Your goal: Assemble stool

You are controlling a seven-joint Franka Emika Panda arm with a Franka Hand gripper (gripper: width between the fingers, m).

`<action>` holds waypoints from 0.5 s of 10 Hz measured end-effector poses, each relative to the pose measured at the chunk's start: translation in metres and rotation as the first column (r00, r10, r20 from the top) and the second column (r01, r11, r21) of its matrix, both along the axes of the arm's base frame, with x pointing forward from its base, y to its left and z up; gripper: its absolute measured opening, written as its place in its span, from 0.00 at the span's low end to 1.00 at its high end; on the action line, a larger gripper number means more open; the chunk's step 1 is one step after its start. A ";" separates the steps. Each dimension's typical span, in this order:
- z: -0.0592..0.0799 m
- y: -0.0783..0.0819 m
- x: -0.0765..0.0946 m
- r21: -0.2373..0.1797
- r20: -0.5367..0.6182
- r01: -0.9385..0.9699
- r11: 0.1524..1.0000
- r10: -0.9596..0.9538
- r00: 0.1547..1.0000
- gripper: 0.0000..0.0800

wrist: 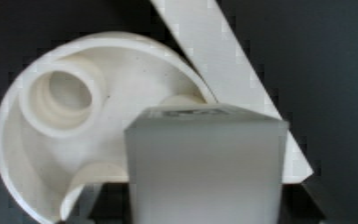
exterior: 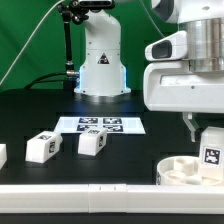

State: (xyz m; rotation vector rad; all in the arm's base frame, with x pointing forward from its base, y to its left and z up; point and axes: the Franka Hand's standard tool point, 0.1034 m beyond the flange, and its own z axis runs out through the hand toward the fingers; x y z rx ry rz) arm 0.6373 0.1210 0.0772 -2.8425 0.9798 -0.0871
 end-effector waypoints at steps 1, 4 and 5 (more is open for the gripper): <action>0.000 0.000 0.000 0.012 -0.009 0.069 0.998 -0.069 0.998 0.42; 0.000 -0.001 0.001 0.069 -0.046 0.323 0.944 -0.320 0.946 0.43; 0.001 0.000 0.000 0.081 -0.062 0.391 0.917 -0.387 0.920 0.43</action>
Offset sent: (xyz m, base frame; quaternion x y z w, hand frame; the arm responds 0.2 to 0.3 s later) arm -0.0058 -0.0042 -0.0008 0.0190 -0.0128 0.2770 0.9606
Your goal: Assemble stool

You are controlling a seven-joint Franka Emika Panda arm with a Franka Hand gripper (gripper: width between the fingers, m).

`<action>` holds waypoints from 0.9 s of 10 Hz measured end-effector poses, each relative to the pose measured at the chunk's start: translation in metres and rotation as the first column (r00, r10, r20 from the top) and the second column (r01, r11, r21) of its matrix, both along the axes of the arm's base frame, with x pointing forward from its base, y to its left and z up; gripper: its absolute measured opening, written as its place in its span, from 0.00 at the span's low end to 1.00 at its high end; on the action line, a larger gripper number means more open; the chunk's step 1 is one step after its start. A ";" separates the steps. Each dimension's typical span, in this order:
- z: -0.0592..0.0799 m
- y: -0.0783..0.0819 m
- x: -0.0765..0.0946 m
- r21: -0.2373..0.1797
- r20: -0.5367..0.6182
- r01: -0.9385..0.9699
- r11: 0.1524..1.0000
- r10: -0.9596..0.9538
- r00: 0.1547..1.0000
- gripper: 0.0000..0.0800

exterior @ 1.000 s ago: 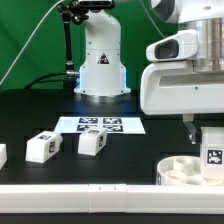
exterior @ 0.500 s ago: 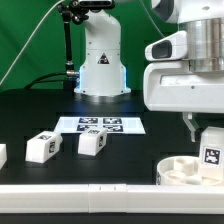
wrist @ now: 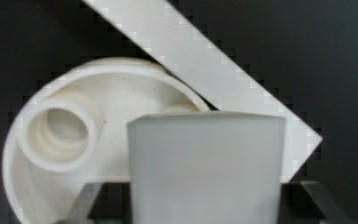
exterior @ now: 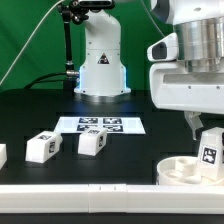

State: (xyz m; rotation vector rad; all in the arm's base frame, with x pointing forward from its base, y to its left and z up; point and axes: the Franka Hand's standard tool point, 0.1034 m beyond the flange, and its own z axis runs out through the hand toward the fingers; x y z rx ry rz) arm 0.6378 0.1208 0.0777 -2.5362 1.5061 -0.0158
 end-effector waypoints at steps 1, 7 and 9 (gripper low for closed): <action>0.000 0.002 0.000 0.019 -0.019 0.108 0.994 -0.107 0.994 0.43; -0.001 0.009 -0.001 0.093 -0.125 0.536 0.839 -0.524 0.843 0.43; -0.001 0.010 -0.002 0.100 -0.156 0.615 0.782 -0.598 0.786 0.43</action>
Offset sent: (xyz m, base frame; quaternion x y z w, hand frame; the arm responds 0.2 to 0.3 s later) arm -0.0115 -0.0011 -0.0006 -0.0017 -0.0077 0.2799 0.9600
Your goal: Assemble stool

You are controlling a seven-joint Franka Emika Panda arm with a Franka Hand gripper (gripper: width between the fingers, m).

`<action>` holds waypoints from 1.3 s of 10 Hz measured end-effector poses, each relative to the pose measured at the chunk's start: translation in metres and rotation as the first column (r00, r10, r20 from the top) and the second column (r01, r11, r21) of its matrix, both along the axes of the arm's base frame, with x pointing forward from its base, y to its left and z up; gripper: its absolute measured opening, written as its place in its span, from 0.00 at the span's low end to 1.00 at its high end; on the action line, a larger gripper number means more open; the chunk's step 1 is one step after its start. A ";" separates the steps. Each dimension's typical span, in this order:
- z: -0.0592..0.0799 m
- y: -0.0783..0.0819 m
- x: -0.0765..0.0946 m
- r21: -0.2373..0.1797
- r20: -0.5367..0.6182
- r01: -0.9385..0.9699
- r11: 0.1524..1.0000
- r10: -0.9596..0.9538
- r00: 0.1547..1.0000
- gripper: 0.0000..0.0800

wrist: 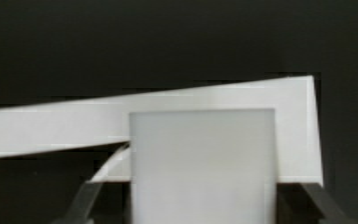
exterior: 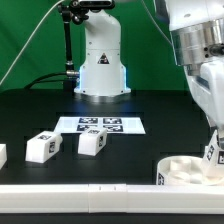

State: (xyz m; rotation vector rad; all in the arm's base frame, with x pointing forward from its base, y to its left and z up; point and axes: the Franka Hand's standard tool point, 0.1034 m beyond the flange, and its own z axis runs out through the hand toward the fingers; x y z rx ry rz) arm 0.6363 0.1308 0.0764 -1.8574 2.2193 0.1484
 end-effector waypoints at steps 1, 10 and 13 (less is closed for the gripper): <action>0.000 0.000 0.000 0.004 -0.005 0.021 1.000 -0.021 1.000 0.43; 0.001 0.013 0.000 0.080 -0.077 0.363 0.928 -0.358 0.931 0.43; 0.011 0.006 0.002 0.076 -0.036 0.255 0.964 -0.253 0.967 0.78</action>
Offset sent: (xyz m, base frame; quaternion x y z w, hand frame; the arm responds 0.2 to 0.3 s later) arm -0.0066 -0.0014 0.0059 0.0014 0.0117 0.2468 0.9690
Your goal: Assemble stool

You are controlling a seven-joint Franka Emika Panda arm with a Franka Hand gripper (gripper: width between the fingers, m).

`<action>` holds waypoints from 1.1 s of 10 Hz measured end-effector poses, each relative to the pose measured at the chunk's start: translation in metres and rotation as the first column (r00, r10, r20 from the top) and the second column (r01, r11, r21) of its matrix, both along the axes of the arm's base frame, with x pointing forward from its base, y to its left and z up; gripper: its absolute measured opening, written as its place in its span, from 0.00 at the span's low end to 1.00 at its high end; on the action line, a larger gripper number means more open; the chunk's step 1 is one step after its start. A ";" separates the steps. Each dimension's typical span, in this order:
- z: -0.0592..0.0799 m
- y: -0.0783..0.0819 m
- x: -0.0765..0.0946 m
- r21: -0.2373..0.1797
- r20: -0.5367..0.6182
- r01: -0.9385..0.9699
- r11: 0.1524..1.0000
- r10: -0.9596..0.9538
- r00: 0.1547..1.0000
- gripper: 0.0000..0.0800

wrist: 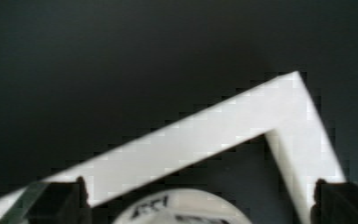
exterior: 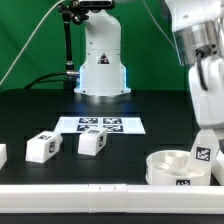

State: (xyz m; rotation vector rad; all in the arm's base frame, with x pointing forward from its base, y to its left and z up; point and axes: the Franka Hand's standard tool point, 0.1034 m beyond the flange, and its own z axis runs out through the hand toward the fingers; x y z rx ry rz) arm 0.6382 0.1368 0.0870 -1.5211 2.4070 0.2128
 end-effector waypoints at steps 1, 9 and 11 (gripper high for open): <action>0.008 -0.005 -0.002 -0.006 0.016 -0.038 0.999 0.038 0.999 0.81; 0.017 -0.020 -0.007 -0.042 0.047 -0.268 0.962 0.270 0.962 0.81; 0.019 -0.049 -0.016 -0.084 0.066 -0.345 0.935 0.351 0.934 0.81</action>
Offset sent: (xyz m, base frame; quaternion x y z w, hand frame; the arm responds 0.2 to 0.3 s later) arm 0.0000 0.0000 0.0000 0.0000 0.0000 0.0000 1.0000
